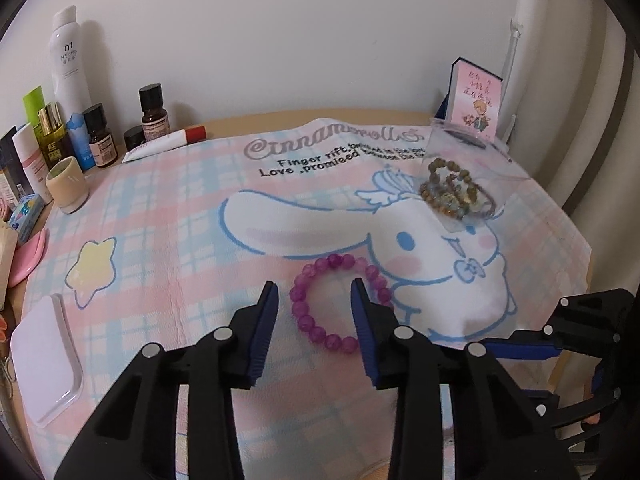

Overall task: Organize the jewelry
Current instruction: 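Grasp the purple bead bracelet with the left gripper while the right grasps the grey beaded bracelet, then lift and carry both bracelets over the clear box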

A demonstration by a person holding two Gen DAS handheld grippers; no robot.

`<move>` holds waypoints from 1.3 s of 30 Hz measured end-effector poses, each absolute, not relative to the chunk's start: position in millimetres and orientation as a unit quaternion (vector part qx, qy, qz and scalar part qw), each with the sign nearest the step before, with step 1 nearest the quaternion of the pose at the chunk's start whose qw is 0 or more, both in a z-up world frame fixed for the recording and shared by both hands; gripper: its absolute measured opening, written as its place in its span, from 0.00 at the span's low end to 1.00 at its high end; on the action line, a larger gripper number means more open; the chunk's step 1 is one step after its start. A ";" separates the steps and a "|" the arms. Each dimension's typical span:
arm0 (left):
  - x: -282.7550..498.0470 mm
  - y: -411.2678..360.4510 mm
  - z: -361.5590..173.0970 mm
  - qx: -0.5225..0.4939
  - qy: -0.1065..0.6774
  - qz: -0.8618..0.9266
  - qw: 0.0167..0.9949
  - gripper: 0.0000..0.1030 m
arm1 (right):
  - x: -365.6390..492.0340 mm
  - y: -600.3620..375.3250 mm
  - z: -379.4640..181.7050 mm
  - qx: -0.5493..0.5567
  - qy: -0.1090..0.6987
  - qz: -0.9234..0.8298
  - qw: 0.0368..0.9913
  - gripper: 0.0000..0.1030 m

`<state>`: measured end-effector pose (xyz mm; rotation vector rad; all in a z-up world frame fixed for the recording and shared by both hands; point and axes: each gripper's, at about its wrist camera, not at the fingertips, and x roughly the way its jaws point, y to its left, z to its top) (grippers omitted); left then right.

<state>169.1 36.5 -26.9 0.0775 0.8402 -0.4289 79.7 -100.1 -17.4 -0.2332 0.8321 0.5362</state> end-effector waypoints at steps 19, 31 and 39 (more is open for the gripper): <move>180.4 37.3 -42.0 0.041 0.434 -0.189 0.880 0.11 | 85.5 -91.1 -27.9 -0.146 0.414 0.255 0.862 0.08; 179.8 40.6 -36.1 0.032 0.420 -0.187 0.887 0.10 | 80.6 -96.0 -19.4 -0.130 0.399 0.264 0.869 0.08; 170.6 34.0 -12.3 0.031 0.385 -0.200 0.901 0.10 | 80.2 -105.6 1.3 -0.111 0.378 0.263 0.881 0.08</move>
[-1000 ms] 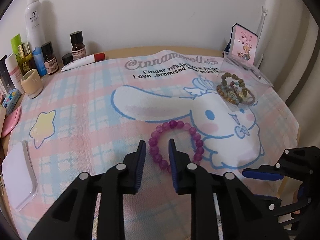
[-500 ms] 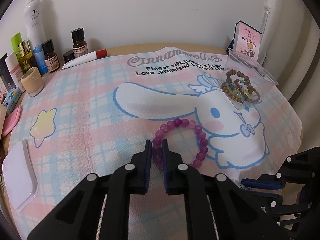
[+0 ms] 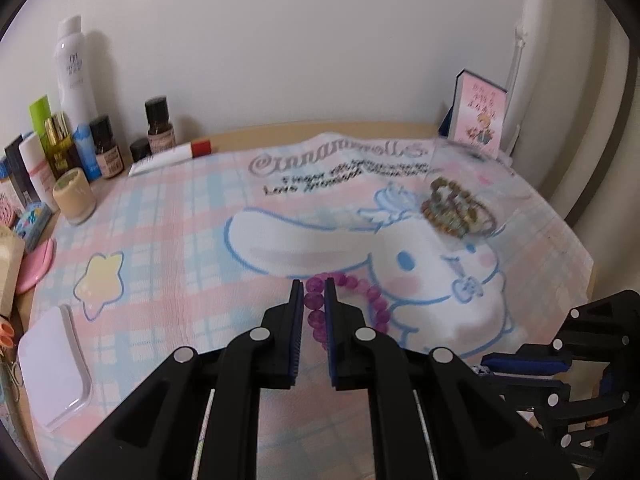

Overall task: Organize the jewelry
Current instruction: 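Lift and carry both bracelets over the clear box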

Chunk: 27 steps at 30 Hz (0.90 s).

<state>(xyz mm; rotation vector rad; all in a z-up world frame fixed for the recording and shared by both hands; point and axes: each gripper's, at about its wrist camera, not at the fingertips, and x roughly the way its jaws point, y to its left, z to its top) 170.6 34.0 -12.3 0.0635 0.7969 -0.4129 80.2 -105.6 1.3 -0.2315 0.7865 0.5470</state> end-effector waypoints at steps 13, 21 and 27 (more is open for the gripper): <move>156.9 15.8 36.1 0.002 0.319 -0.243 0.916 0.10 | 86.1 -144.1 57.3 -0.110 0.305 0.210 0.922 0.08; 162.7 -8.9 71.1 -0.017 0.284 -0.286 0.915 0.10 | 95.2 -174.9 96.2 -0.103 0.259 0.168 0.946 0.08; 167.0 -41.1 88.5 -0.003 0.261 -0.301 0.917 0.10 | 103.6 -195.0 112.6 -0.088 0.241 0.138 0.957 0.08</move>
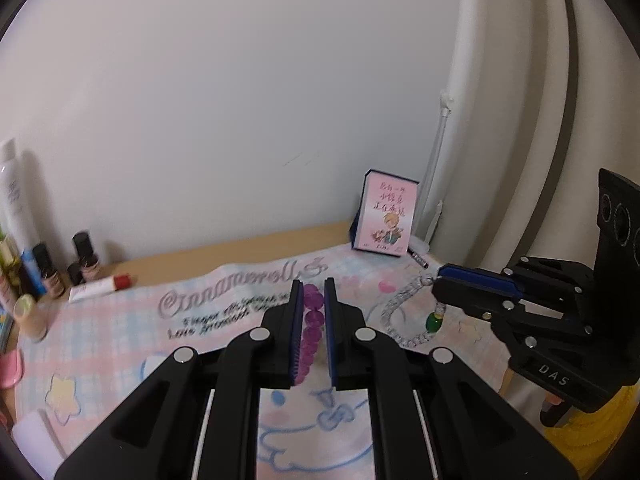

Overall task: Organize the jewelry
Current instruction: 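Lift and carry both bracelets over the clear box, then open both grippers to drop the bracelets into the box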

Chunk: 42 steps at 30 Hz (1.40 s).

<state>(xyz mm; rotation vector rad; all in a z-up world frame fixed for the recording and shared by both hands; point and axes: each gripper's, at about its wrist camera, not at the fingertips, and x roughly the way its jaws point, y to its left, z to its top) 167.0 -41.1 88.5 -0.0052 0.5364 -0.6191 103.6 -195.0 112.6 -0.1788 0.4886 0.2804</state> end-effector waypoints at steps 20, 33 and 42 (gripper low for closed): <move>212.7 -92.5 53.5 -0.041 0.282 -0.335 0.898 0.10 | 148.3 -224.1 74.5 -0.054 0.280 0.106 0.953 0.08; 231.1 -101.8 19.1 -0.020 0.329 -0.316 0.890 0.10 | 166.6 -230.4 37.3 -0.035 0.329 0.111 0.937 0.08; 231.3 -102.6 11.9 -0.011 0.335 -0.317 0.887 0.10 | 168.3 -231.3 26.7 -0.028 0.343 0.119 0.931 0.08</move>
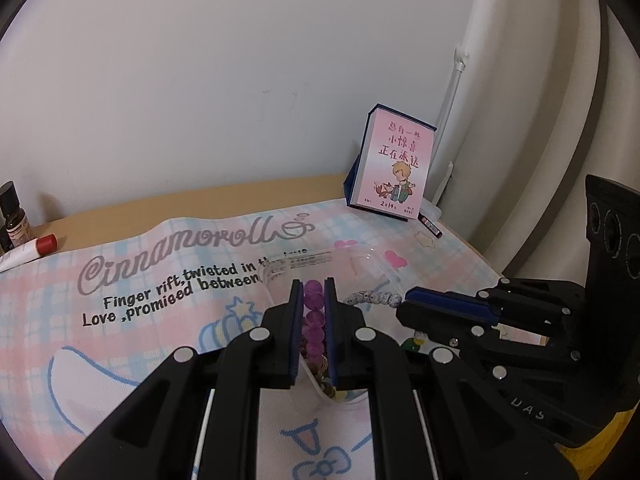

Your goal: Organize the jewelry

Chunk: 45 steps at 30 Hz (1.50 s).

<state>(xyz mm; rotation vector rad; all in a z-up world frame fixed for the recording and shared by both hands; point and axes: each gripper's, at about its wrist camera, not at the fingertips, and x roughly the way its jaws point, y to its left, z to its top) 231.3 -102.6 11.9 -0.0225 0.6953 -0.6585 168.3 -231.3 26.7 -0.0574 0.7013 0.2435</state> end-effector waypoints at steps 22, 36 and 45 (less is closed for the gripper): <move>222.4 -84.7 31.6 -0.045 0.314 -0.310 0.896 0.42 | 152.2 -247.7 50.2 0.001 0.313 0.109 0.943 0.23; 157.4 -54.6 75.3 -0.013 0.234 -0.279 0.931 0.86 | 97.4 -248.7 97.9 -0.025 0.260 0.116 0.958 0.63; 126.5 -55.3 76.0 0.004 0.230 -0.271 0.935 0.95 | 66.7 -257.0 100.1 -0.014 0.248 0.121 0.961 0.92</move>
